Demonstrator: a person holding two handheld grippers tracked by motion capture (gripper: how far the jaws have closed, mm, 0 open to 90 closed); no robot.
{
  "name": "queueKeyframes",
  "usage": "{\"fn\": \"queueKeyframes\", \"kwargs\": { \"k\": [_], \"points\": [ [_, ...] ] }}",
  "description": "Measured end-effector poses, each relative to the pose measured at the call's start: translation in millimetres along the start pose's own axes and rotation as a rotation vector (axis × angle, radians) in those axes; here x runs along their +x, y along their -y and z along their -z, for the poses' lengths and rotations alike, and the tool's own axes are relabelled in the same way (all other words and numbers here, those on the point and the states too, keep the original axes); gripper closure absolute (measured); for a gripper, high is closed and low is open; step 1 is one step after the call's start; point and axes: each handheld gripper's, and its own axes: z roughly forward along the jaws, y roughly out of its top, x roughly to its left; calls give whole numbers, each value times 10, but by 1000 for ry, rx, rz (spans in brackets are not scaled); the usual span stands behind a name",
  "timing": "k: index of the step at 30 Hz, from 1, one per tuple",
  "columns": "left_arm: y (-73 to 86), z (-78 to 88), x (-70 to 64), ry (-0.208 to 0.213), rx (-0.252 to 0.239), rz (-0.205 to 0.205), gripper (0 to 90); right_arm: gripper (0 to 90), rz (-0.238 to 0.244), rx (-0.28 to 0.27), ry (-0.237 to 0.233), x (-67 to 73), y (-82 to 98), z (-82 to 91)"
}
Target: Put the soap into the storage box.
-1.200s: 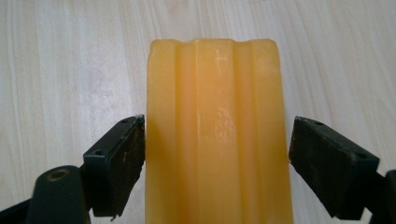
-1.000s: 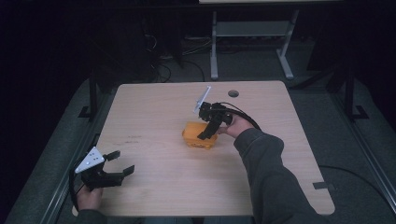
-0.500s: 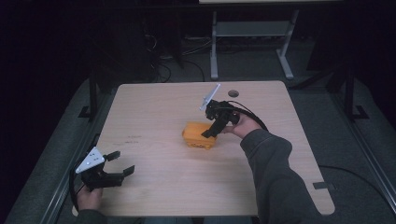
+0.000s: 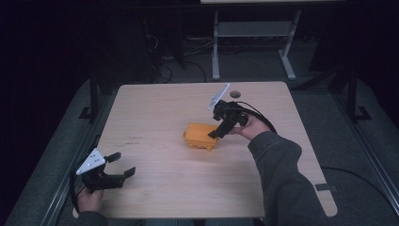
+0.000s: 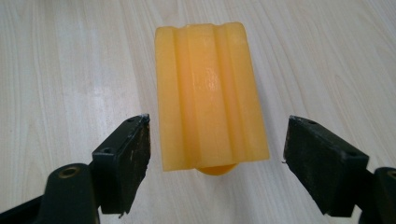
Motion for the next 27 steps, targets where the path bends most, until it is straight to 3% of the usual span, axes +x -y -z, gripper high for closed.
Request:
{"fn": "queueKeyframes", "kwargs": {
  "k": [27],
  "points": [
    [2, -9, -13, -3, 10, -4, 143, 229, -74, -44, 13, 65, 438, 237]
  ]
}}
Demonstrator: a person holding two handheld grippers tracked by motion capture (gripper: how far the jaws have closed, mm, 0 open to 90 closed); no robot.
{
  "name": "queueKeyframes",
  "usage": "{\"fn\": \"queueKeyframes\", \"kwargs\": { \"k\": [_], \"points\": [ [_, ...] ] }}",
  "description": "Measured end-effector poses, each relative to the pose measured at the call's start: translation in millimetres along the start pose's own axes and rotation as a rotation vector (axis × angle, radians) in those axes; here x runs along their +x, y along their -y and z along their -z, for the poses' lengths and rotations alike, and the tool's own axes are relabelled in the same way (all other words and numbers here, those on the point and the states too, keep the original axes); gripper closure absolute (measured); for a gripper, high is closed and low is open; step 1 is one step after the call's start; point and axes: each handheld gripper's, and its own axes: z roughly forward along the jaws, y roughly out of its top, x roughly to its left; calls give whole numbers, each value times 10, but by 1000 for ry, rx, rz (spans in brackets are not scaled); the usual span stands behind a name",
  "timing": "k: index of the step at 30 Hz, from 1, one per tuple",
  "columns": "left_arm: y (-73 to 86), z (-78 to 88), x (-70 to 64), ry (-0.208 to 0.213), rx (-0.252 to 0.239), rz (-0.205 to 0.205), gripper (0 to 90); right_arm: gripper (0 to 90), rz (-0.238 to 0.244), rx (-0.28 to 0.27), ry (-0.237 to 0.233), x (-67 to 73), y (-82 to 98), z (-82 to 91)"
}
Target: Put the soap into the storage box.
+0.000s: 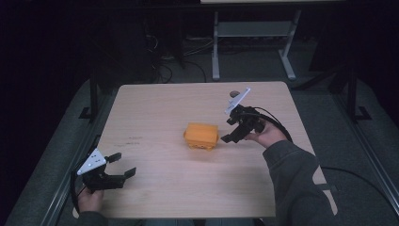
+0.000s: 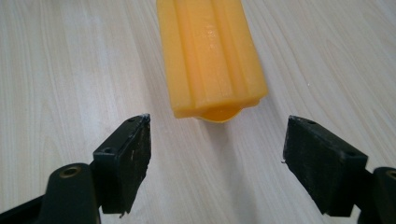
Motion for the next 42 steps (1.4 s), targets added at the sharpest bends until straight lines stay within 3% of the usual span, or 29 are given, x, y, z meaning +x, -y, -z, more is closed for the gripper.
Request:
{"fn": "queueKeyframes", "kwargs": {
  "k": [19, 23, 29, 35, 42],
  "points": [
    [6, -9, 6, -1, 14, -4, 143, 241, -72, -3, 21, 3, 358, 100],
    [6, -8, 1, -2, 8, -1, 142, 263, -67, -16, 21, 10, 413, 107],
    [7, -8, 4, -1, 12, -5, 143, 262, -80, 7, 19, 36, 489, 96],
    [7, -8, 4, -1, 14, -5, 143, 273, -96, -15, 24, 61, 554, 136],
    [12, -7, 11, -2, 12, -2, 143, 273, -124, -9, 32, 95, 745, 139]
  ]
}}
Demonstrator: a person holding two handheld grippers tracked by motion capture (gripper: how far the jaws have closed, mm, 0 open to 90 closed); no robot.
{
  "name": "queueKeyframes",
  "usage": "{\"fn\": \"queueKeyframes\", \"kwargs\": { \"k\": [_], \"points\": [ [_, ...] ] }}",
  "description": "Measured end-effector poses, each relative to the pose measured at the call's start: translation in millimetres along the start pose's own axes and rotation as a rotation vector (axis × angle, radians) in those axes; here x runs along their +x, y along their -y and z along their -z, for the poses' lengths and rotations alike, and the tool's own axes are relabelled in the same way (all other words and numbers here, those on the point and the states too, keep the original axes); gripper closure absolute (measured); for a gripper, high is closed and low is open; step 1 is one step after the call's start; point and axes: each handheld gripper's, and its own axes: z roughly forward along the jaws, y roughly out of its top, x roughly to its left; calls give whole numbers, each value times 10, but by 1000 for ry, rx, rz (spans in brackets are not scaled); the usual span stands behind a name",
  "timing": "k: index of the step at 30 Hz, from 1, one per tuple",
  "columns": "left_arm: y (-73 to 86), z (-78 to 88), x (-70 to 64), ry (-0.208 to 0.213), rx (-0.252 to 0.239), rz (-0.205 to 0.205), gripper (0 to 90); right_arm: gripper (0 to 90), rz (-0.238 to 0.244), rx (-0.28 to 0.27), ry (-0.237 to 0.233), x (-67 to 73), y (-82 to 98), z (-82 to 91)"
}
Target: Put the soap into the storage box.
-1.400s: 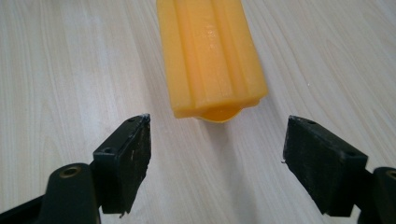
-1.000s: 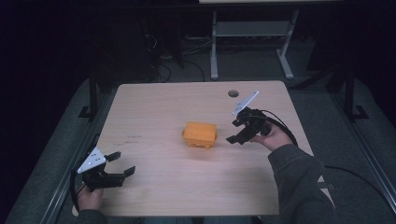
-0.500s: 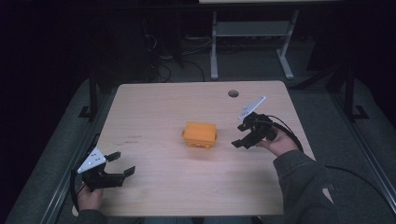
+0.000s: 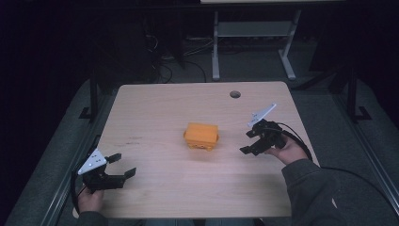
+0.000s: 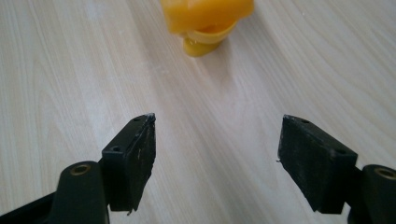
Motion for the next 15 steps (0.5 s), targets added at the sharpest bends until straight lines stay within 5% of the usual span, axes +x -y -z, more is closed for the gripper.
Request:
{"fn": "queueKeyframes", "kwargs": {
  "k": [15],
  "points": [
    [7, -16, -4, 13, 0, 11, 143, 275, -31, -3, 6, 30, 267, 62]
  ]
}}
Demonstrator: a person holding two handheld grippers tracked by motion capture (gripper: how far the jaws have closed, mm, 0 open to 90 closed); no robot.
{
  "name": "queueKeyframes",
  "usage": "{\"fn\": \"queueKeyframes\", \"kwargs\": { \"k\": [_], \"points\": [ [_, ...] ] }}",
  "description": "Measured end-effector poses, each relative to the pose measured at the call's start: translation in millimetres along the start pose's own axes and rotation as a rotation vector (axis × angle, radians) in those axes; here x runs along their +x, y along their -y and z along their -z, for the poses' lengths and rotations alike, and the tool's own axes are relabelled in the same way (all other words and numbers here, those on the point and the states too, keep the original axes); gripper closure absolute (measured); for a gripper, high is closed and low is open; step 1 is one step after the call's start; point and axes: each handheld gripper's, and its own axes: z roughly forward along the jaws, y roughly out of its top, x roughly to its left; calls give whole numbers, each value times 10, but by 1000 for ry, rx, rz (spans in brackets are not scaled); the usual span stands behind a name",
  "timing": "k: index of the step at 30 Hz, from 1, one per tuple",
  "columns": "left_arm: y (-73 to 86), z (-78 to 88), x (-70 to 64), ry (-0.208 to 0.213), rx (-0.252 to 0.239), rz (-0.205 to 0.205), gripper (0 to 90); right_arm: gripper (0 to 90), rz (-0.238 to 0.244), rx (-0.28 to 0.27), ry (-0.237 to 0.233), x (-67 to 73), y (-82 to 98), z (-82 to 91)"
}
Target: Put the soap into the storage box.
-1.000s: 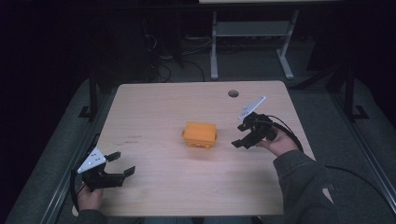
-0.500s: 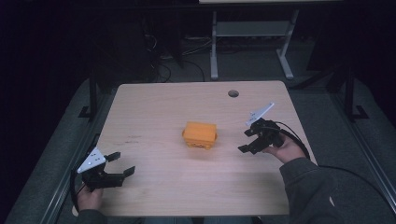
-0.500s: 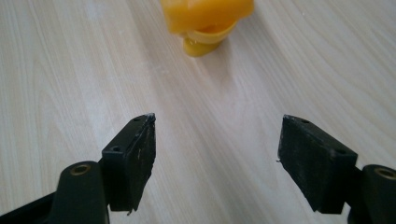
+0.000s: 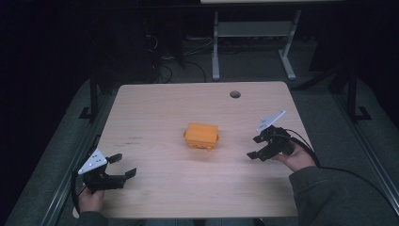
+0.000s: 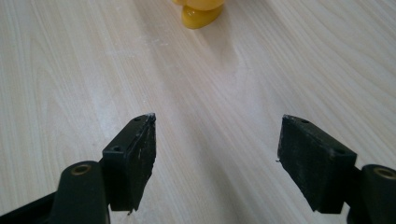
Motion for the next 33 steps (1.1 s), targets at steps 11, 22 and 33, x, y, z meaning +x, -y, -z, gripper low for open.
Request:
{"fn": "queueKeyframes", "kwargs": {
  "k": [11, 22, 33],
  "points": [
    [11, -21, -2, 2, 21, -7, 143, 275, -35, -22, -3, 46, 203, 25],
    [22, -33, -2, 6, 25, 8, 143, 268, -73, -45, -7, 88, 443, 5],
    [27, -40, -1, 2, 33, 4, 143, 262, -96, -66, 8, 155, 728, -2]
  ]
}}
